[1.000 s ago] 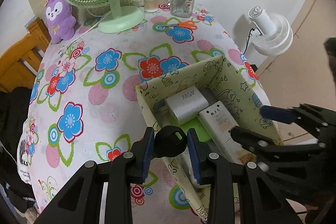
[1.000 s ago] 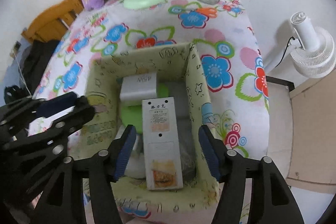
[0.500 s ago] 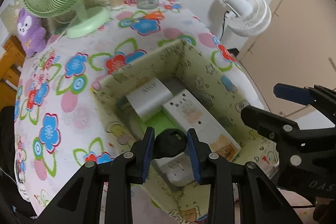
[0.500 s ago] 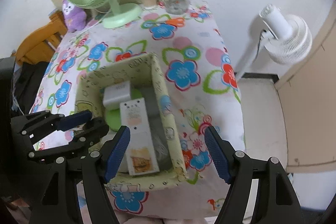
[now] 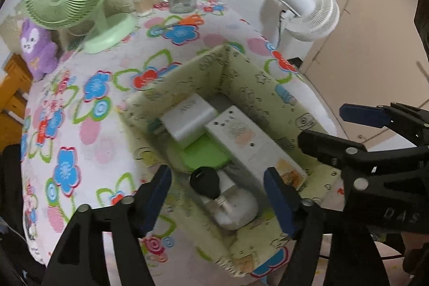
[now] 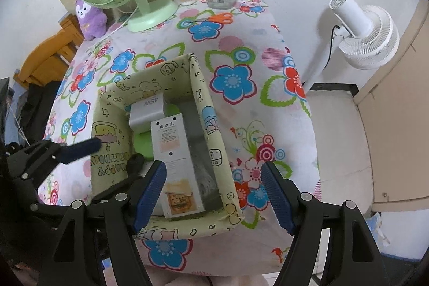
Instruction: Organize rigid objects
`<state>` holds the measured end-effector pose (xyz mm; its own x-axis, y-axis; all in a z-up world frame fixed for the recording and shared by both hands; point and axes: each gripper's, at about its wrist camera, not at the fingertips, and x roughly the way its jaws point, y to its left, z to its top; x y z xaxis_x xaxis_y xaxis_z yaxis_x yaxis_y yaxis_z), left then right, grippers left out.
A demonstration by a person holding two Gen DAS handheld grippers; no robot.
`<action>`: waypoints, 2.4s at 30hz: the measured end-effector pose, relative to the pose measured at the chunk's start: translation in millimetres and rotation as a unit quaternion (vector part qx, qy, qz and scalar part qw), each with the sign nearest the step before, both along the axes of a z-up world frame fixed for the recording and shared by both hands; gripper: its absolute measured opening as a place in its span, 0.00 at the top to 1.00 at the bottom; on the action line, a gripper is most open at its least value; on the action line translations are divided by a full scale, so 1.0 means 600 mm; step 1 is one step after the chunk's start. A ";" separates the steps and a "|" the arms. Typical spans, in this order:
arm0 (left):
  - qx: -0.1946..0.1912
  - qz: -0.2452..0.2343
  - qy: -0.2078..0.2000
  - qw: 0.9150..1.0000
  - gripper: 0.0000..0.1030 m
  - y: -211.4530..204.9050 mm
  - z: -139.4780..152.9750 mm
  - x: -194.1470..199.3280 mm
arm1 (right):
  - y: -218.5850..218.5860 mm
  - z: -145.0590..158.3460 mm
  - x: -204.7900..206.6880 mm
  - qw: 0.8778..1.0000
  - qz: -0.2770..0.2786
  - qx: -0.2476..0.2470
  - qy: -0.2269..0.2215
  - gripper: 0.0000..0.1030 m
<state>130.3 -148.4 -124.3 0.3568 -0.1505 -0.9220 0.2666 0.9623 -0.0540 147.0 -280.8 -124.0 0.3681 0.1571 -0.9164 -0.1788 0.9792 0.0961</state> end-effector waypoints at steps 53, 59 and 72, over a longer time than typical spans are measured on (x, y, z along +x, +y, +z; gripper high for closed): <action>0.006 0.024 -0.184 0.983 0.00 0.341 0.282 -0.142 | 0.291 0.239 -0.161 0.986 -0.072 -0.037 -0.148 0.16; -0.023 0.068 -0.168 0.983 0.00 0.327 0.288 -0.146 | 0.266 0.260 -0.172 0.982 -0.065 -0.054 -0.168 0.13; -0.021 0.108 -0.191 0.975 0.00 0.285 0.308 -0.177 | 0.223 0.273 -0.194 0.980 -0.055 -0.044 -0.188 0.10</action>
<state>24.3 22.8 60.6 0.7005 -0.0680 -0.7104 0.0658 0.9974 -0.0307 30.8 -146.7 40.0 0.6926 0.0239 -0.7209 -0.0779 0.9961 -0.0419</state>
